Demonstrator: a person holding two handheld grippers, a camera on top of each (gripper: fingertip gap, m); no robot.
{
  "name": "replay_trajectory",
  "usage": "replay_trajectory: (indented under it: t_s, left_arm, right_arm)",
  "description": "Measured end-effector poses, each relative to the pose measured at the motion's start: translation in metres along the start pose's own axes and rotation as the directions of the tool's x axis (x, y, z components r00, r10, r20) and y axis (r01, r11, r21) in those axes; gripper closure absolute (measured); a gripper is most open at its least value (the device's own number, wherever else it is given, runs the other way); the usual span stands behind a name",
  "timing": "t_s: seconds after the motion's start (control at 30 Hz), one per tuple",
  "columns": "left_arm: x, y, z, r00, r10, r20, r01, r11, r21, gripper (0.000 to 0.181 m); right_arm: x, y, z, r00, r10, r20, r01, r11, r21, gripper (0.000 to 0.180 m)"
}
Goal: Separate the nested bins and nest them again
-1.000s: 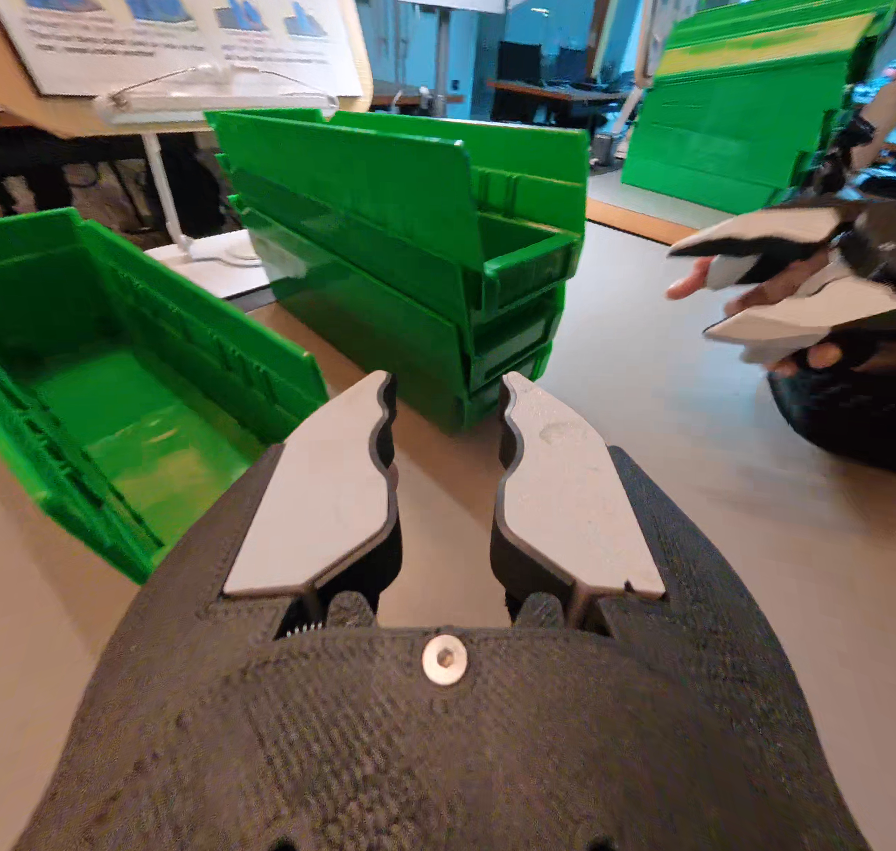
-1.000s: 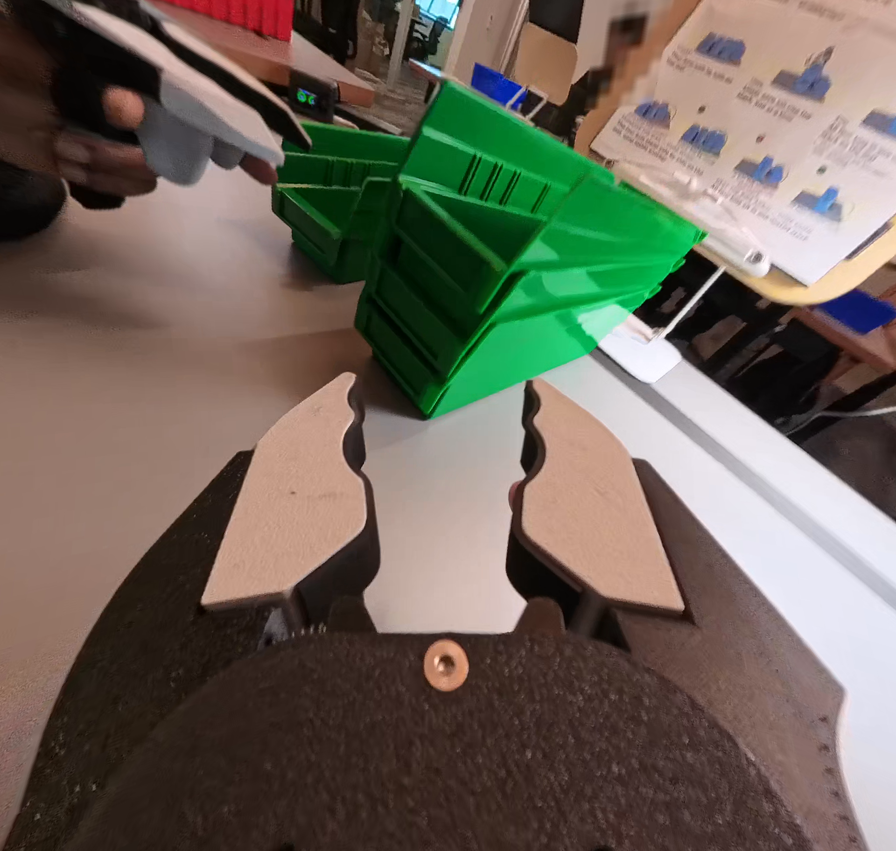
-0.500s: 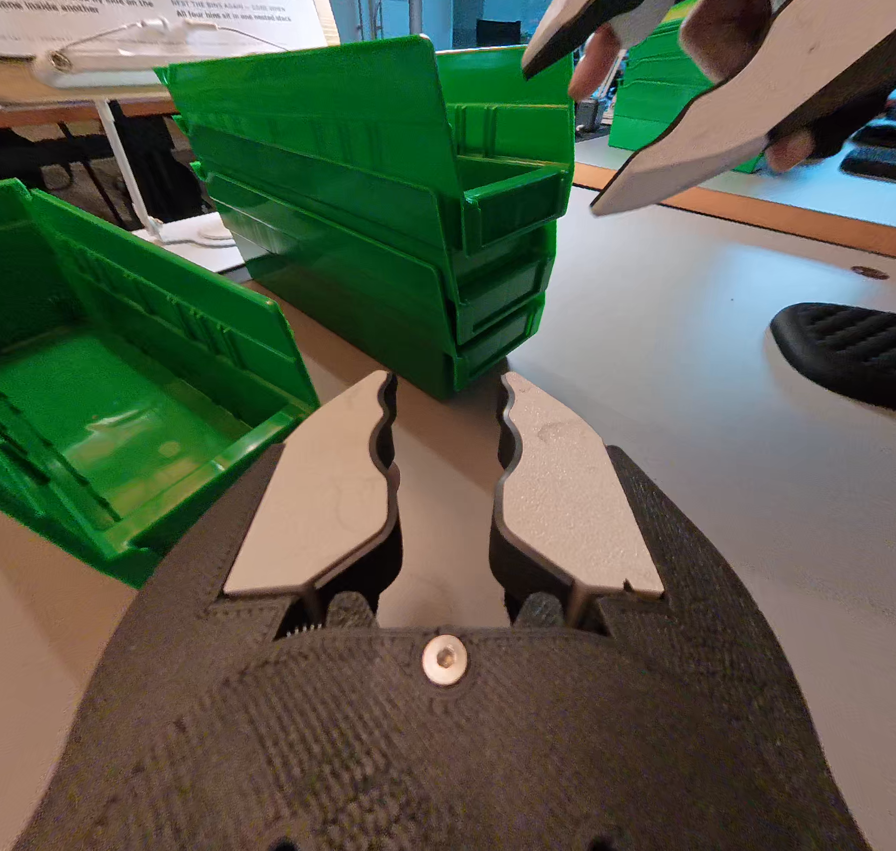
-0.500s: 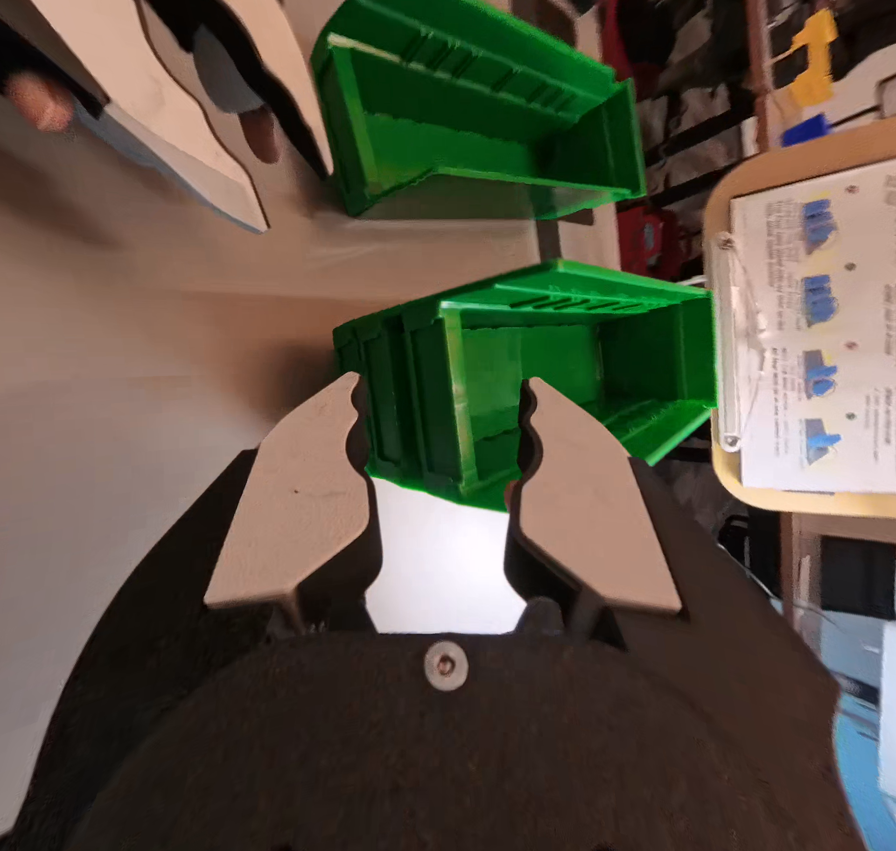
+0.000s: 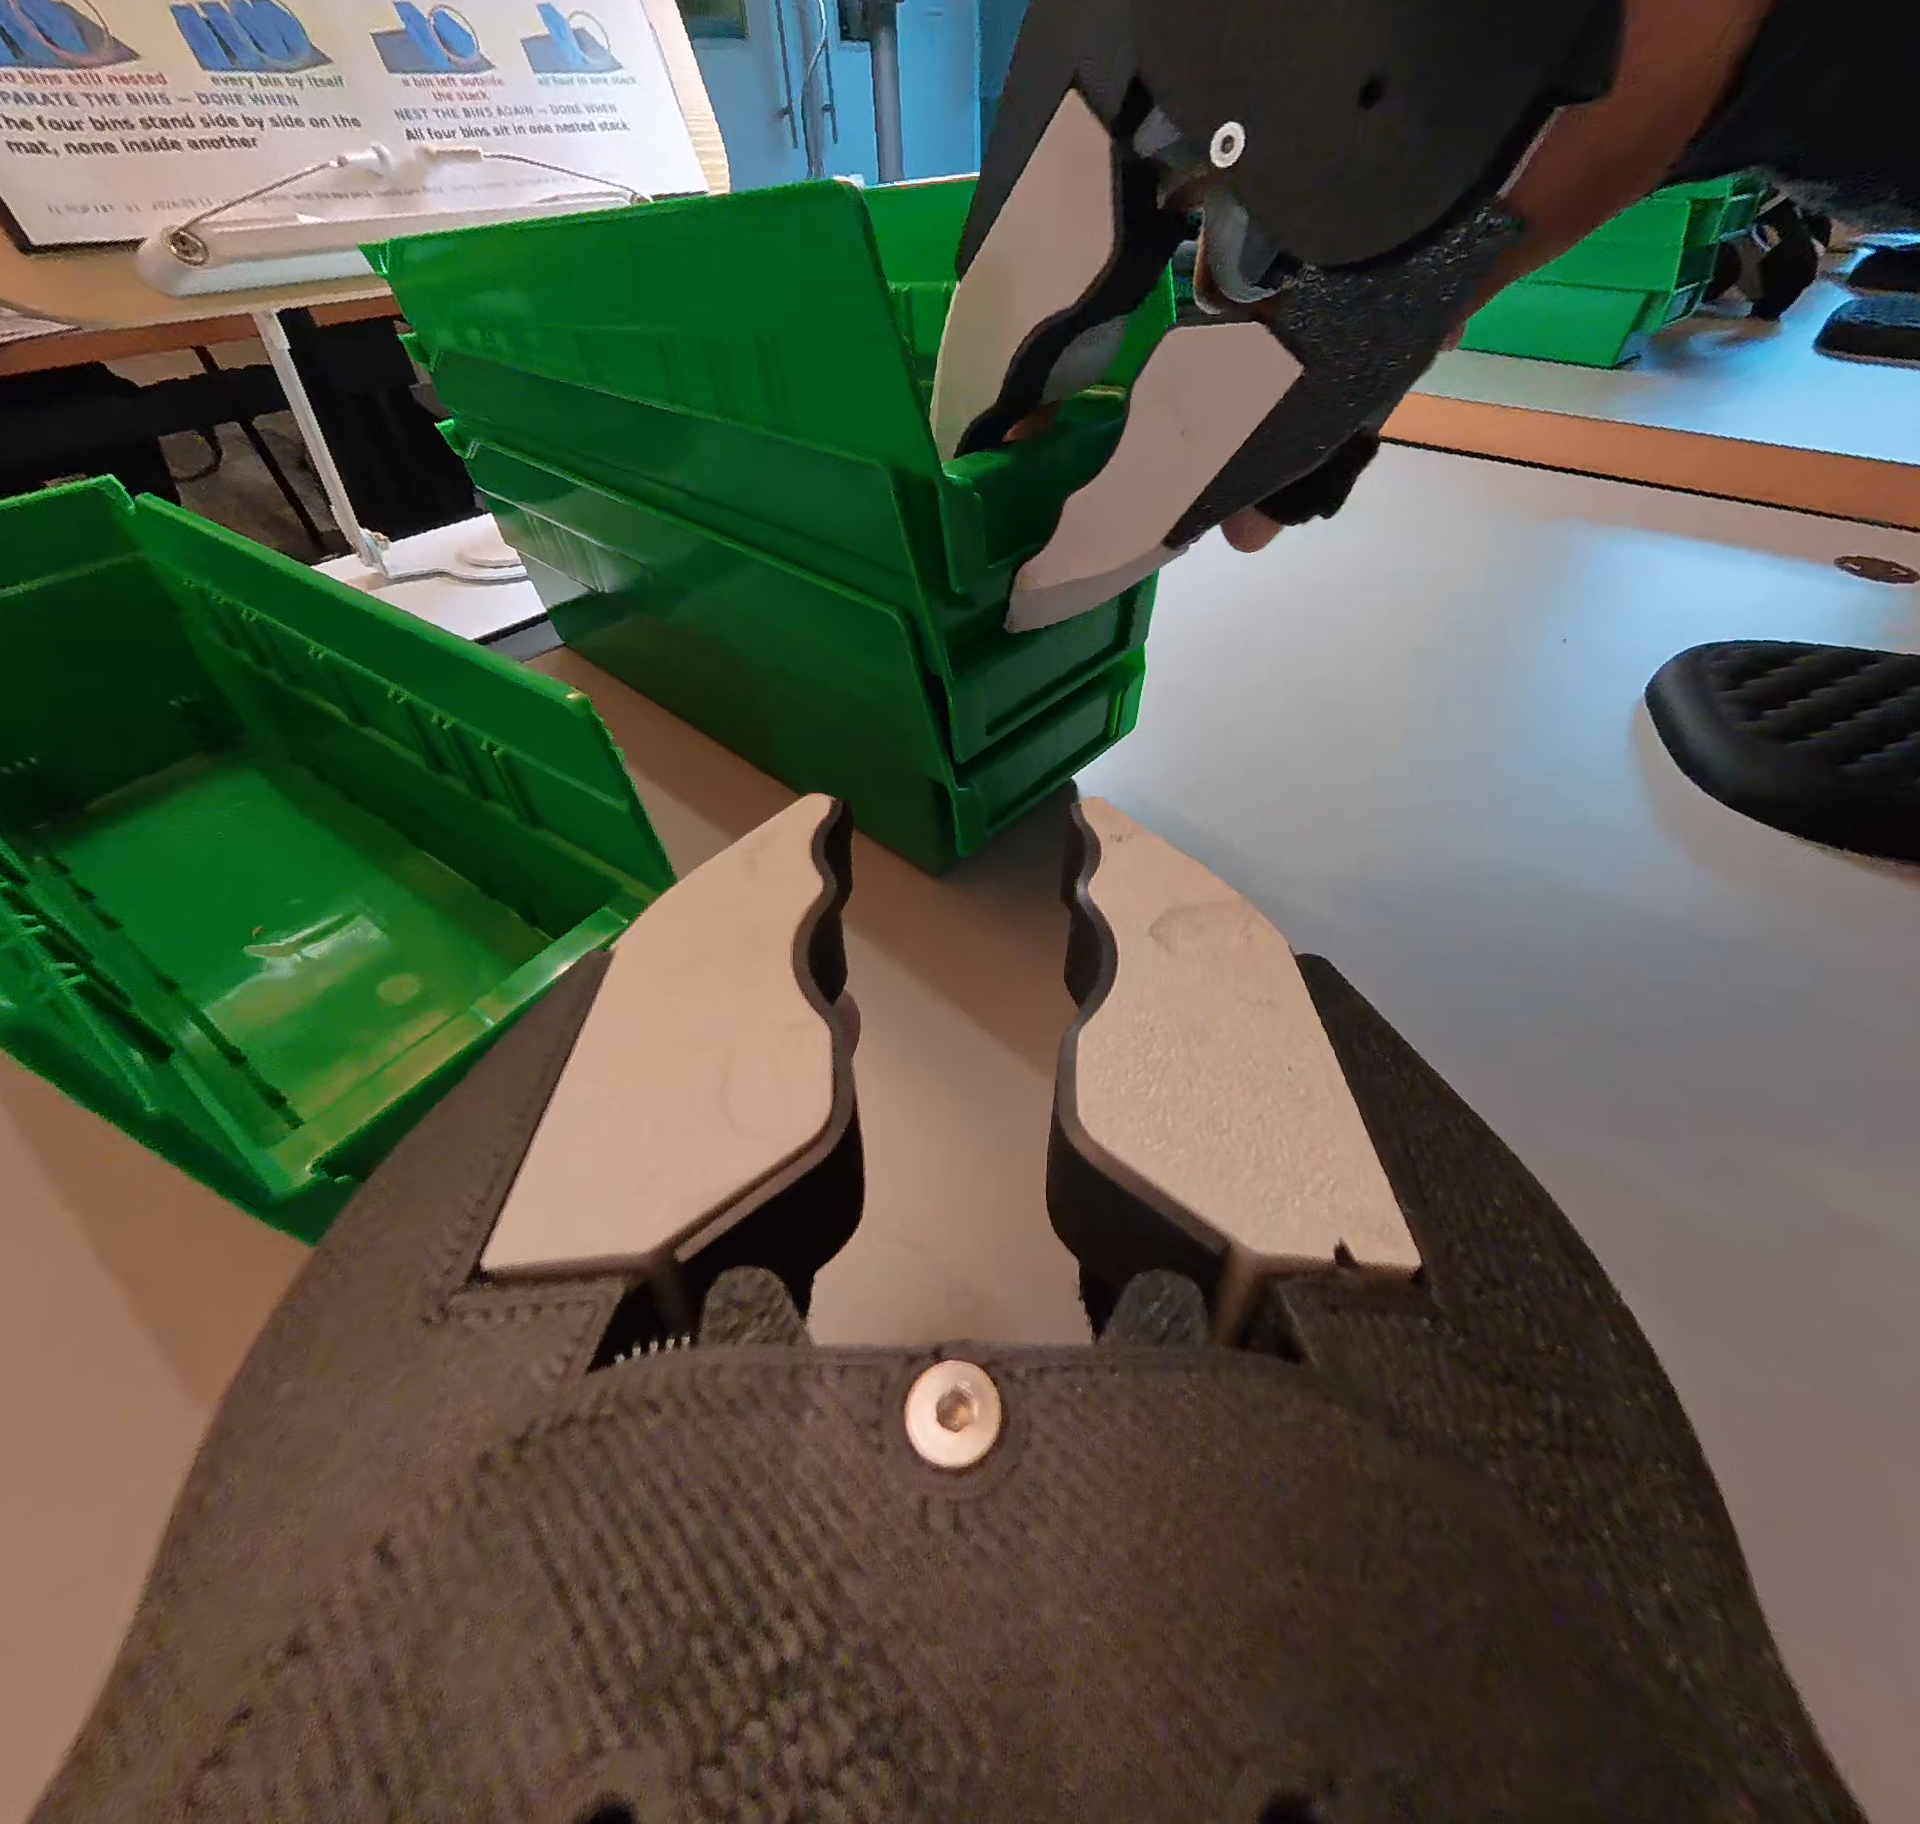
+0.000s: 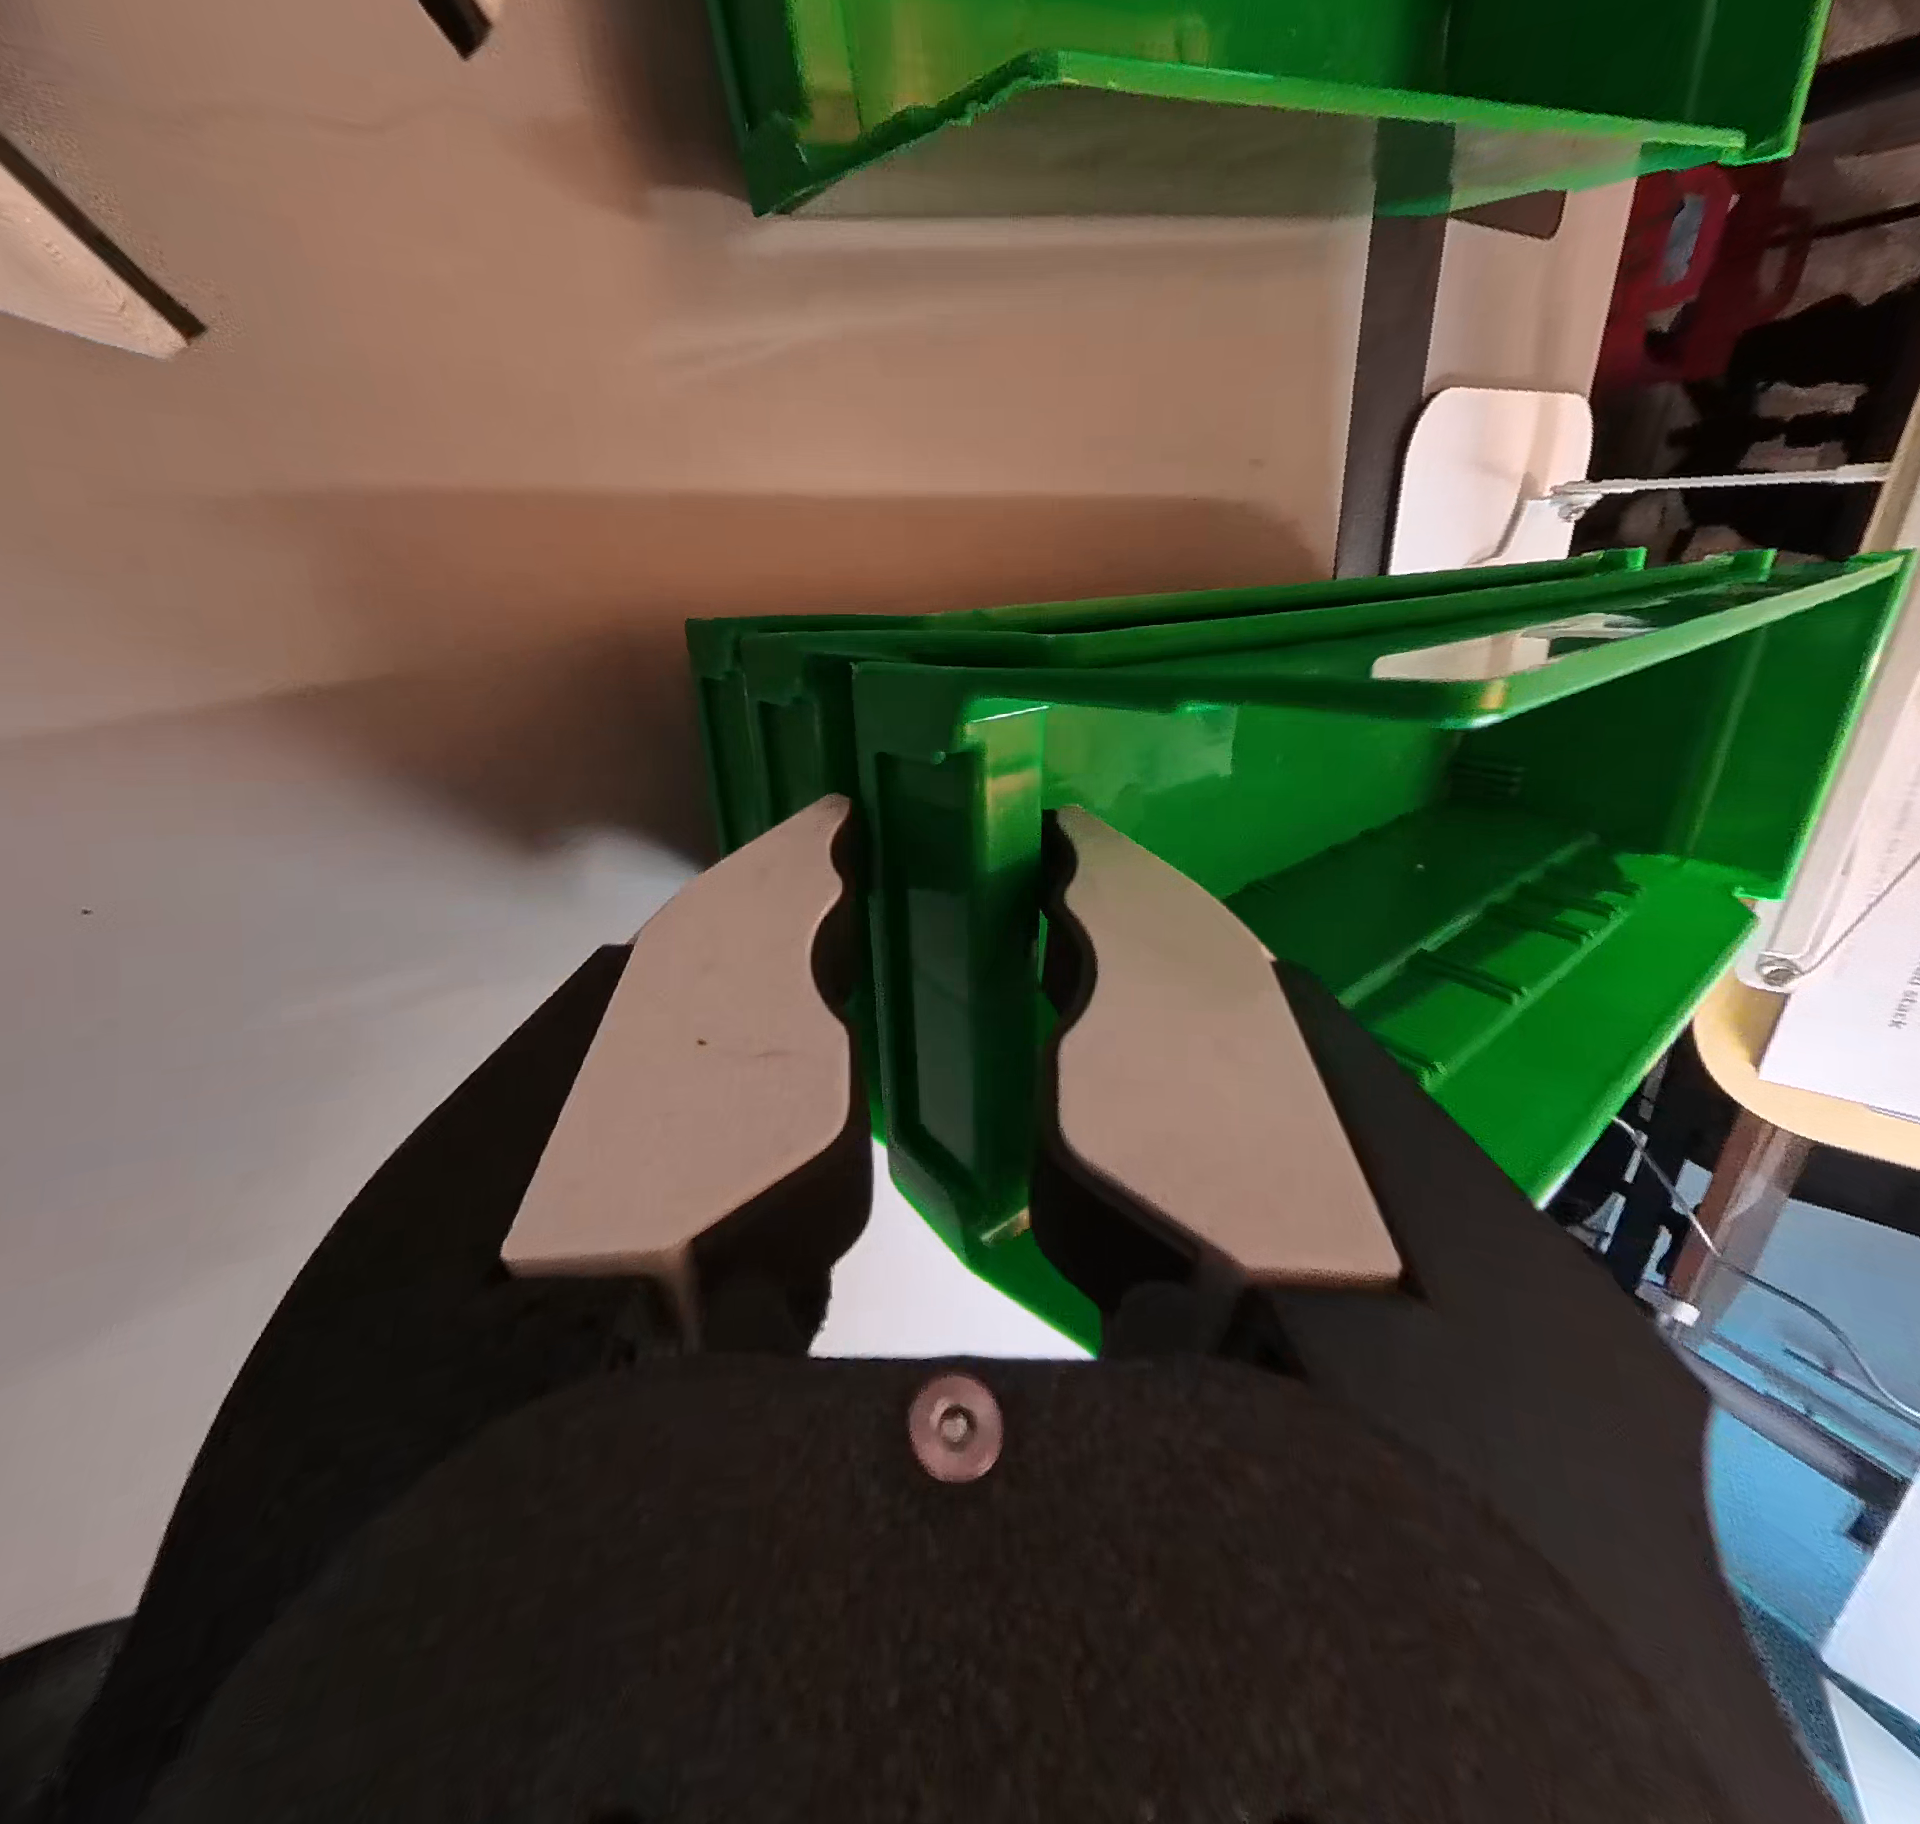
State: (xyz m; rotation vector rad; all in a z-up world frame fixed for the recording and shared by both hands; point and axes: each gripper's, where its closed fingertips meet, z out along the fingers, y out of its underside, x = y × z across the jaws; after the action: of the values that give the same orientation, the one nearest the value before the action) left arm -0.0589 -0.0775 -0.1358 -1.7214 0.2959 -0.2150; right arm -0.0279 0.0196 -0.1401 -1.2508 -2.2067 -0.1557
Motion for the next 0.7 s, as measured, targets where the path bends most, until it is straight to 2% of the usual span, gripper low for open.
replay_trajectory:
  t_s: [0.27,0.6,0.7]
  left_arm:
    - [0.001,0.005,0.002,1.000,0.017,-0.004,-0.017,1.000,-0.020,0.144]
    - [-0.001,0.002,0.001,1.000,0.028,0.010,-0.028,1.000,-0.004,0.146]
    - [-0.002,0.002,0.000,1.000,0.023,0.012,-0.023,1.000,-0.002,0.145]
  right_arm:
    - [0.002,-0.001,-0.002,0.999,-0.037,-0.030,0.037,0.999,0.004,0.152]
    - [0.030,-0.015,-0.034,0.997,0.000,-0.077,0.003,0.999,0.047,0.151]
    - [0.051,-0.014,-0.050,0.981,-0.038,-0.191,0.046,0.998,0.038,0.151]
